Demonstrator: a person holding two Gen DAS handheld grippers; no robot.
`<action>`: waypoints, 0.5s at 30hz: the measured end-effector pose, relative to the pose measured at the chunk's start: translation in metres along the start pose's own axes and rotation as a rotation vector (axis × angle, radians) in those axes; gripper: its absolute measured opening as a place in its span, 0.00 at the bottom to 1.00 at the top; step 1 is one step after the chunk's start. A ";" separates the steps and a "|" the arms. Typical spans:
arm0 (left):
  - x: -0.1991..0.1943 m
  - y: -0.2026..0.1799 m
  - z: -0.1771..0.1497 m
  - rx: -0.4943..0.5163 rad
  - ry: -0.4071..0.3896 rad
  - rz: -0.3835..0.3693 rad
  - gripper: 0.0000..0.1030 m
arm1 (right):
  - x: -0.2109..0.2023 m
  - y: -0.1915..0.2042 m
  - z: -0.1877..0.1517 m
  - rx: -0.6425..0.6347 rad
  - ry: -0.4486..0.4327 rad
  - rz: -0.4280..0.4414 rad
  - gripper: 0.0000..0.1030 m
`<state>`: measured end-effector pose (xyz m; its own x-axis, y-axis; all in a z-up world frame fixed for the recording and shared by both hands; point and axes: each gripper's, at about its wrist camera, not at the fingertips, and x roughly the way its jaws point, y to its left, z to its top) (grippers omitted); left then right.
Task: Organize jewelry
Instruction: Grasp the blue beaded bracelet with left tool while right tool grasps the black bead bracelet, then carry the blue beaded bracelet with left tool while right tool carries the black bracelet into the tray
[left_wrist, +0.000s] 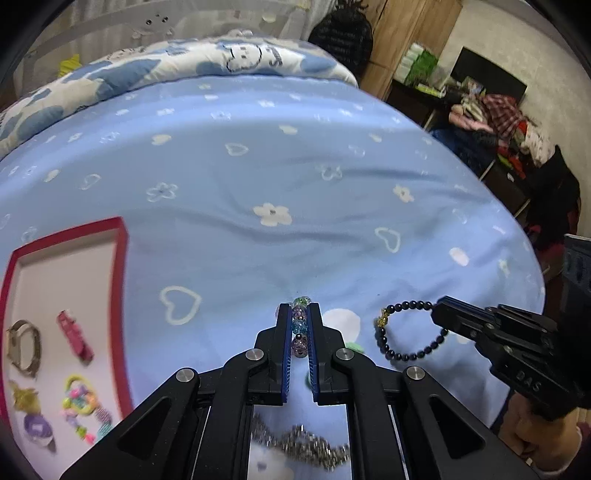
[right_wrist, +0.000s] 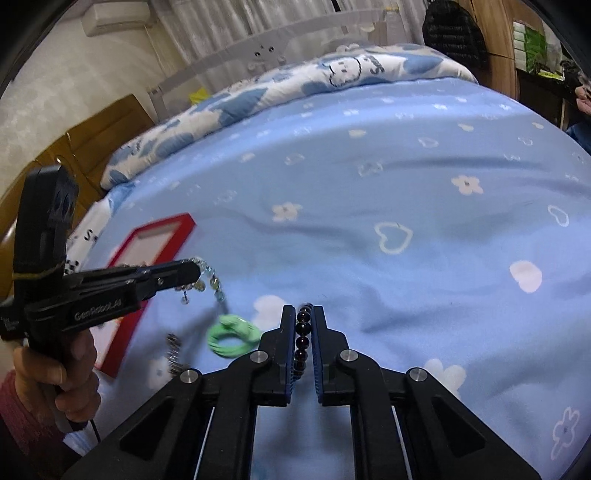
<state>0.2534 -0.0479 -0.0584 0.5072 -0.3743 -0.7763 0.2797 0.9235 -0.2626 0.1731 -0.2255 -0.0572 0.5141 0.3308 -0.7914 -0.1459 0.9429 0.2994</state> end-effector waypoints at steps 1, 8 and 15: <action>-0.009 0.003 -0.004 -0.003 -0.012 0.001 0.06 | -0.002 0.003 0.001 -0.002 -0.005 0.004 0.07; -0.070 0.017 -0.032 -0.045 -0.080 0.009 0.06 | -0.018 0.028 0.007 -0.025 -0.044 0.045 0.07; -0.114 0.040 -0.060 -0.113 -0.117 0.030 0.06 | -0.026 0.057 0.009 -0.054 -0.064 0.102 0.07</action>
<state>0.1576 0.0363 -0.0150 0.6069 -0.3480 -0.7146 0.1735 0.9354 -0.3082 0.1594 -0.1808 -0.0145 0.5466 0.4234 -0.7225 -0.2449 0.9059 0.3456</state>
